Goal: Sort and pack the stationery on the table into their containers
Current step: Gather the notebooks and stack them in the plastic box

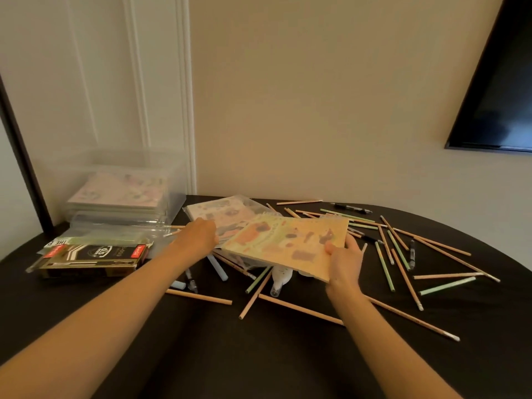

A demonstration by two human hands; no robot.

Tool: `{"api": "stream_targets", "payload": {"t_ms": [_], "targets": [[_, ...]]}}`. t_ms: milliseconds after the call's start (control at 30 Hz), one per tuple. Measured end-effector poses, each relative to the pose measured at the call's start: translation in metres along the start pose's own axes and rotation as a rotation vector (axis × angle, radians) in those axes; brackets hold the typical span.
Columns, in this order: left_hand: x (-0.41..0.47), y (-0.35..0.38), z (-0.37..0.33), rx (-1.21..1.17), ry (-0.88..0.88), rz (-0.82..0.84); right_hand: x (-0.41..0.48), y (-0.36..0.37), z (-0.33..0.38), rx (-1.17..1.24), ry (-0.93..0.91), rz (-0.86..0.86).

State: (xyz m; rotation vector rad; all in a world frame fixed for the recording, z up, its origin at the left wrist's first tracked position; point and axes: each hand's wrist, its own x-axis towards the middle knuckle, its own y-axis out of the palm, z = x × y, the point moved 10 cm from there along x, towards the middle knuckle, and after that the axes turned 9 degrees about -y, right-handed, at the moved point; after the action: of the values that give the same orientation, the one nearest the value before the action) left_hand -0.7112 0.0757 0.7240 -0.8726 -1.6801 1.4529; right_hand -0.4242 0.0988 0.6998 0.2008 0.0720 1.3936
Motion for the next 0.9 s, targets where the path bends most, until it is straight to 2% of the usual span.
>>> {"api": "stream_targets", "payload": {"t_ms": [133, 233, 400, 567, 767, 900], "targets": [[-0.005, -0.006, -0.011, 0.047, 0.039, -0.038, -0.018, 0.018, -0.012, 0.041, -0.036, -0.051], [-0.006, -0.007, -0.021, 0.052, 0.078, -0.037, -0.031, 0.042, -0.020, 0.095, 0.012, -0.028], [-0.009, -0.006, -0.021, 0.097, 0.075, 0.002, -0.042, 0.094, -0.052, 0.104, 0.194, 0.120], [-0.017, -0.007, -0.013, 0.148, 0.123, -0.049, -0.044, 0.092, -0.075, 0.246, 0.460, 0.166], [0.002, 0.006, -0.051, -0.029, 0.175, 0.062, -0.031, 0.096, -0.068, 0.233, 0.433, 0.252], [0.014, 0.001, -0.076, -0.102, 0.253, 0.034, -0.017, 0.110, -0.065, 0.286, 0.400, 0.284]]}}
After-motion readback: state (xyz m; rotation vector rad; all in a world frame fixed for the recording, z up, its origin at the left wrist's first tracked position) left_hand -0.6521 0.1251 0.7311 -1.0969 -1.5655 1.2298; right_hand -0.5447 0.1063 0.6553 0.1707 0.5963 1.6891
